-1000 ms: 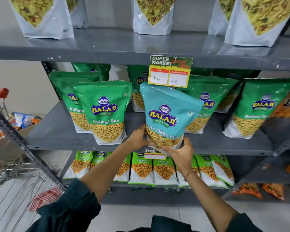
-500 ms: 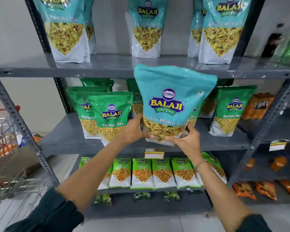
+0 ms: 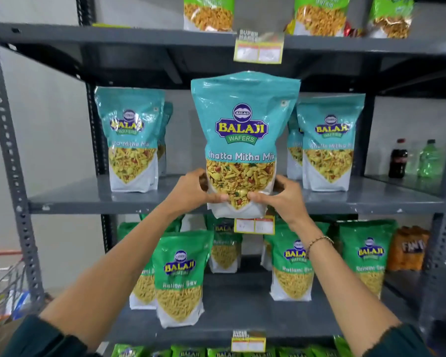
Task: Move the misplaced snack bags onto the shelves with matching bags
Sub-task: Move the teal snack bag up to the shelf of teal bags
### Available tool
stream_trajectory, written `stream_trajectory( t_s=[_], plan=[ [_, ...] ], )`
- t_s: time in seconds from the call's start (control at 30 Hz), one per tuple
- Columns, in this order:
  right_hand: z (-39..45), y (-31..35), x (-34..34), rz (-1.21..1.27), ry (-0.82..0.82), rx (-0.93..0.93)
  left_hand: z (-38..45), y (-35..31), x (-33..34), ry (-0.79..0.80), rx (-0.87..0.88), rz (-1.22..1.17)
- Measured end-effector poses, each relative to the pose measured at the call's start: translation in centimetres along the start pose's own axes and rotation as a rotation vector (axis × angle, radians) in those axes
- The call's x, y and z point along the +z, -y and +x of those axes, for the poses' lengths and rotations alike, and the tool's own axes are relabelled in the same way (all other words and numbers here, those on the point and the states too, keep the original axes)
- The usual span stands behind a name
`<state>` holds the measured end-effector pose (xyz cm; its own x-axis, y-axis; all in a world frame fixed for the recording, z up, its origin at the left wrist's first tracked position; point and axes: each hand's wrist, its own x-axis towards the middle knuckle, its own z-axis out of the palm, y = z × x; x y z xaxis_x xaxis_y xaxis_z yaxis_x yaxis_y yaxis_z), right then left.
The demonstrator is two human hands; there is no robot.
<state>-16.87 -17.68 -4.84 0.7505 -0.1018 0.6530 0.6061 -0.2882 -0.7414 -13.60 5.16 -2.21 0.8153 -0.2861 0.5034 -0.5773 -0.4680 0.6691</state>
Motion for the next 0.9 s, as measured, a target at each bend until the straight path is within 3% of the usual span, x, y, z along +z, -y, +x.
stream_trajectory(
  t_s=[0.5, 0.9],
  plan=[
    [12.3, -5.5, 0.3, -0.072, 0.111, 0.121, 11.1, 3.4, 1.8, -0.017, -0.08, 0.019],
    [14.9, -8.7, 0.4, 0.014, 0.202, 0.252, 14.5, 6.2, 3.5, 0.033, -0.161, -0.046]
  ],
)
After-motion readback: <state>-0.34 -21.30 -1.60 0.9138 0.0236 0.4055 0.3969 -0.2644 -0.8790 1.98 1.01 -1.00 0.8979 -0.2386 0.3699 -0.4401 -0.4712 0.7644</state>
